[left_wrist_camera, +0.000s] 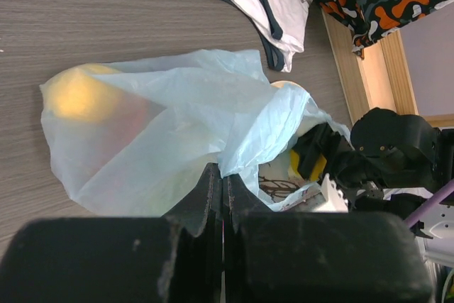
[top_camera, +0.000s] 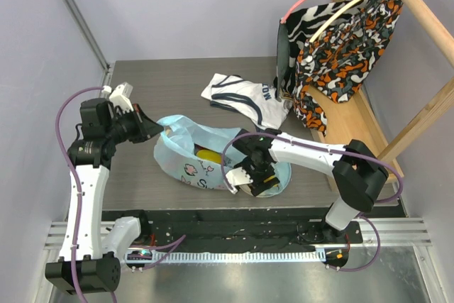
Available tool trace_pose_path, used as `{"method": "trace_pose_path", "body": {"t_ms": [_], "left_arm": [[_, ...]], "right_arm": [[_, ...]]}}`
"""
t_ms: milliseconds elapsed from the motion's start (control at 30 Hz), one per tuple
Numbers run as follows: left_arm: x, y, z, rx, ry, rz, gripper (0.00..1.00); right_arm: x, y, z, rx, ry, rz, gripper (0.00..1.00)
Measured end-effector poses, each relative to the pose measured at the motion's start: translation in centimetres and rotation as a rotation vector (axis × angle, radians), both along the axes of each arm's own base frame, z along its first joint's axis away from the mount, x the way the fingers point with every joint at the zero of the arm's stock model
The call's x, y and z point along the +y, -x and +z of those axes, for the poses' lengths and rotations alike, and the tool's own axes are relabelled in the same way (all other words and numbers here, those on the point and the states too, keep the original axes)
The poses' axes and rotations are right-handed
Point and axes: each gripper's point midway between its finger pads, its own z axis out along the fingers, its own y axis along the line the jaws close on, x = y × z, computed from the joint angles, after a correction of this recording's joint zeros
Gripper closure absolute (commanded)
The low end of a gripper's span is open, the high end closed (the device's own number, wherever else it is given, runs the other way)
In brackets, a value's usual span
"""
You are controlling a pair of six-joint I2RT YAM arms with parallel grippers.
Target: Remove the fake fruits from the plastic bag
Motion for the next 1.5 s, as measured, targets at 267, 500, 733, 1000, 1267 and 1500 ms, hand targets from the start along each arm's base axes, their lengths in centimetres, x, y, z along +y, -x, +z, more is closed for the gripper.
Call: {"method": "trace_pose_path", "body": {"t_ms": [267, 500, 733, 1000, 1267, 1500], "left_arm": [[0.0, 0.1, 0.1, -0.003, -0.002, -0.002, 1.0], [0.3, 0.8, 3.4, -0.106, -0.044, -0.015, 1.0], [0.0, 1.8, 5.3, -0.199, -0.075, -0.059, 1.0], [0.0, 2.8, -0.4, -0.041, -0.062, -0.059, 1.0], [1.6, 2.8, 0.0, -0.072, -0.163, -0.007, 1.0], [2.9, 2.9, 6.6, -0.305, -0.325, -0.021, 1.0]], "right_arm": [[0.8, -5.2, 1.0, -0.197, 0.023, -0.127, 0.0], [2.9, -8.0, 5.1, -0.284, -0.059, -0.273, 0.0], [0.9, -8.0, 2.3, -0.213, 0.012, -0.517, 0.0], [2.8, -9.8, 3.3, -0.114, -0.118, -0.843, 0.03], [6.5, -10.2, 7.4, -0.018, -0.27, -0.912, 0.04], [9.7, -10.4, 11.3, 0.064, -0.418, -0.927, 0.12]]}}
